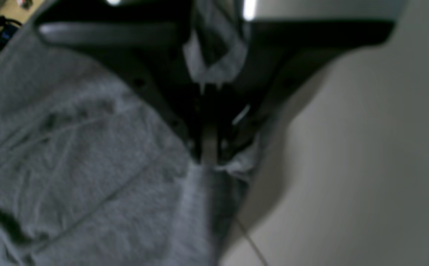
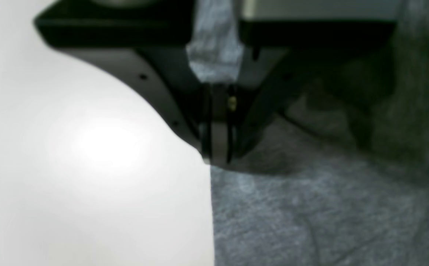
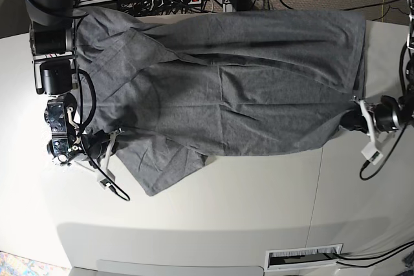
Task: Fold the T-shirt properly
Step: 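Grasp the hem corner with the left gripper and the sleeve edge with the right, then fold the shirt side lengthwise over the body with both grippers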
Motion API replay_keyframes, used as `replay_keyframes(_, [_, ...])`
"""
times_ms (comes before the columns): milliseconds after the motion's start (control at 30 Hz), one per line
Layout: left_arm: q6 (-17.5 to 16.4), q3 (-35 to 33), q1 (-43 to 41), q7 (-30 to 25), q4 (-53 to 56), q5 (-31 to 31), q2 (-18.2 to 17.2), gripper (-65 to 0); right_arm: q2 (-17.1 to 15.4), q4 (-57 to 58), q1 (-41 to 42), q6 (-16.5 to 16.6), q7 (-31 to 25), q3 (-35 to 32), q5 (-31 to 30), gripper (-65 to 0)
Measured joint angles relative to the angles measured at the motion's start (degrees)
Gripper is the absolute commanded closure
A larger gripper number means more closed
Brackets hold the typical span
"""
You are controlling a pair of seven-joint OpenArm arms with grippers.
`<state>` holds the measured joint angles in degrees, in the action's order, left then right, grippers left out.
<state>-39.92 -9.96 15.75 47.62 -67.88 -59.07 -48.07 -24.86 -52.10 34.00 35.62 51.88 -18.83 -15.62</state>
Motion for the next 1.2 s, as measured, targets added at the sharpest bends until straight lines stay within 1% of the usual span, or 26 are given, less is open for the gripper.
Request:
replay_keyframes(100, [0.00, 0.02, 0.04, 0.02, 0.00, -2.10, -2.16, 0.0, 0.04, -2.93, -0.50, 0.22, 2.78, -0.11, -2.38, 0.0])
replay_keyframes(233, [0.02, 0.02, 0.00, 4.02, 0.00, -6.36, -4.37, 0.0, 0.00, -6.64, -0.50, 0.24, 4.92, -0.11, -2.71, 0.0])
replay_keyframes(300, [0.00, 0.02, 0.02, 5.99, -0.02, -8.83, -4.83, 0.0, -0.48, -8.24, -0.68, 0.24, 7.65, -0.11, -5.46, 0.0])
replay_keyframes(433, [0.02, 0.00, 0.02, 9.05, -0.04, -12.37, -4.81, 0.0, -2.82, -12.28, -0.81, 0.24, 13.18, -0.31, -14.10, 0.0])
replay_keyframes(567, [0.07, 0.00, 0.02, 12.94, -0.04, -15.82, -4.83, 0.0, -5.77, -16.98, -1.27, 0.22, 19.30, -0.33, -18.25, 0.0])
replay_keyframes(667, [0.02, 0.02, 0.02, 16.74, -0.09, -19.85, -4.83, 0.0, -8.17, -21.81, -3.50, 0.20, 21.51, -0.33, -19.87, 0.0])
replay_keyframes(733, [0.04, 0.00, 0.02, 19.50, -0.11, -22.49, -4.83, 0.0, -9.60, -24.98, -5.68, 0.22, 22.08, -0.37, -20.35, 0.0])
replay_keyframes(800, [0.00, 0.00, -0.02, 21.07, -0.11, -24.46, -4.83, 0.0, -10.84, -27.23, -7.96, 0.24, 22.25, -0.39, -20.48, 0.0])
replay_keyframes(900, [0.00, 0.00, -0.92, 21.68, -0.15, -24.79, -5.01, 0.0, -12.41, -29.24, -11.30, 0.24, 22.77, -0.37, -20.41, 0.0])
replay_keyframes(1033, [0.02, 0.00, -3.39, 22.45, -0.07, -24.72, -5.14, 0.0, -13.55, -32.54, -15.06, 0.24, 23.76, -0.11, -20.35, 0.0])
replay_keyframes(1200, [0.02, 0.00, -5.77, 23.28, -0.28, -24.79, -6.58, 0.0, -14.23, -36.89, -20.13, 0.24, 23.96, 4.70, -21.18, 0.0])
